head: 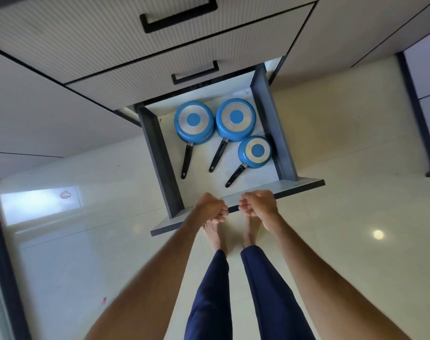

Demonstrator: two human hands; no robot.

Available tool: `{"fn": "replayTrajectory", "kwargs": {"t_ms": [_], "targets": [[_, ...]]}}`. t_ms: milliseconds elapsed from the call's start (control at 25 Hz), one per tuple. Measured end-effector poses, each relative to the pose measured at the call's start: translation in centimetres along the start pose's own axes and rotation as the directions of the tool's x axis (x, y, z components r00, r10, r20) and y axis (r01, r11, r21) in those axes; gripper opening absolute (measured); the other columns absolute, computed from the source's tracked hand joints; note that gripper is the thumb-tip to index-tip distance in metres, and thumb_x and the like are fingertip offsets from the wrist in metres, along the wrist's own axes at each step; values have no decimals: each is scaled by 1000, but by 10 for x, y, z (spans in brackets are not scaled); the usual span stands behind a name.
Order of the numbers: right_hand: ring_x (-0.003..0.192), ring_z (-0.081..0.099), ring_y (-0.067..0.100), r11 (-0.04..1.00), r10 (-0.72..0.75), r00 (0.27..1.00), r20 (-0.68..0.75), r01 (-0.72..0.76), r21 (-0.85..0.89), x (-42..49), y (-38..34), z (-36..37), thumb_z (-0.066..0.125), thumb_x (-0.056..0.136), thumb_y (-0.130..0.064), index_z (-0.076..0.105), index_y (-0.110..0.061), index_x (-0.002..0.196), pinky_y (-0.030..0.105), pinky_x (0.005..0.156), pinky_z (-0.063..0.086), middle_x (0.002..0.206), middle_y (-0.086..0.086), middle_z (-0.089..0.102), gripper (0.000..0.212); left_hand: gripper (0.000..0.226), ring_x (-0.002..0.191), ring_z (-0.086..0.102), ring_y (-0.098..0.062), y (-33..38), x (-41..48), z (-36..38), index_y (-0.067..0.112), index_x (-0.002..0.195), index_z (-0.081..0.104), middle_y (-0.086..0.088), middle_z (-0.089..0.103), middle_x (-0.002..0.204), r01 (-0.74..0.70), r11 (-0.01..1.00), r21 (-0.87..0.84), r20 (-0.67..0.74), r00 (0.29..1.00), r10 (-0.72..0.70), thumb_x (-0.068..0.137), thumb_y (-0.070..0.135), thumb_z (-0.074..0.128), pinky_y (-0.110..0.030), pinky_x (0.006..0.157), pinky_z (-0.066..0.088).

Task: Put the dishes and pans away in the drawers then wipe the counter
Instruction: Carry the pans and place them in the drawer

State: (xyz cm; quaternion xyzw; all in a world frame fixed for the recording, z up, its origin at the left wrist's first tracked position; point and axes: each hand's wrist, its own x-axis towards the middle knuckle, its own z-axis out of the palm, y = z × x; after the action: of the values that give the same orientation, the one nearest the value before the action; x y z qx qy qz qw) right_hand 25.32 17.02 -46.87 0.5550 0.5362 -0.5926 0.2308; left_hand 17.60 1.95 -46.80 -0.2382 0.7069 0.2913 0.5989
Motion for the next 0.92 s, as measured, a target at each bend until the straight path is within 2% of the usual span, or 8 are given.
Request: {"fn": "replayTrajectory", "kwargs": {"t_ms": [80, 160, 240, 320, 440, 640, 800, 920], "targets": [[71, 69, 27, 983, 124, 987, -103, -108, 151, 4, 36, -11, 65, 98, -10, 67, 13, 112, 50, 90, 60, 86, 20, 72, 27, 30, 63, 71, -23, -20, -5, 14, -5, 107, 67, -18, 75, 102, 104, 985, -138, 74, 993, -94, 106, 20, 52, -24, 47, 54], [83, 75, 39, 953, 210, 963, -172, -162, 257, 8, 56, -19, 69, 97, -12, 64, 15, 116, 55, 95, 57, 94, 28, 71, 33, 27, 65, 72, -26, -39, -2, 25, -2, 108, 59, -18, 72, 103, 164, 947, -276, 48, 986, -157, 105, 24, 53, -25, 47, 55], [107, 71, 44, 923, 232, 964, -129, -177, 341, 13, 58, -17, 66, 99, -11, 61, 11, 124, 48, 95, 60, 111, 33, 69, 33, 19, 71, 73, -28, -50, 8, 34, 2, 110, 54, -18, 70, 99, 195, 865, -462, 55, 980, -192, 105, 21, 53, -33, 64, 62], [110, 69, 39, 876, 221, 974, -57, -173, 450, 22, 47, -11, 59, 102, -2, 57, 11, 130, 41, 98, 59, 113, 29, 68, 31, 15, 87, 72, -30, -51, 19, 35, 2, 117, 51, -19, 67, 99, 149, 700, -698, 61, 987, -150, 106, 11, 50, -39, 85, 59], [112, 67, 34, 841, 244, 968, -65, -178, 511, 40, 32, -6, 51, 102, 6, 57, 9, 128, 42, 99, 58, 123, 26, 64, 27, 21, 109, 69, -39, -46, 22, 32, -6, 124, 49, -31, 65, 113, 116, 490, -864, 57, 989, -133, 105, 1, 48, -41, 95, 57], [109, 69, 39, 860, 226, 974, -8, -196, 470, 57, 15, -7, 40, 106, 6, 50, 12, 133, 43, 95, 59, 111, 27, 65, 30, 22, 111, 69, -37, -35, 22, 13, -9, 124, 51, -31, 65, 120, 72, 492, -868, 33, 996, -87, 104, -7, 42, -37, 91, 58], [103, 71, 37, 868, 177, 984, 11, -162, 470, 73, -20, 7, 39, 107, 3, 56, 10, 118, 48, 103, 54, 110, 25, 67, 21, 25, 108, 71, -34, -13, 37, -8, -11, 124, 53, -28, 68, 119, 6, 520, -854, -34, 997, -69, 104, -8, 37, -35, 83, 58], [109, 71, 34, 885, 97, 994, 54, -111, 451, 86, -43, 14, 39, 107, 1, 55, 10, 123, 47, 99, 57, 123, 28, 67, 23, 27, 113, 68, -31, 5, 49, -18, -6, 126, 54, -16, 67, 119, -48, 557, -829, -78, 996, -30, 105, -7, 37, -36, 90, 58]]}}
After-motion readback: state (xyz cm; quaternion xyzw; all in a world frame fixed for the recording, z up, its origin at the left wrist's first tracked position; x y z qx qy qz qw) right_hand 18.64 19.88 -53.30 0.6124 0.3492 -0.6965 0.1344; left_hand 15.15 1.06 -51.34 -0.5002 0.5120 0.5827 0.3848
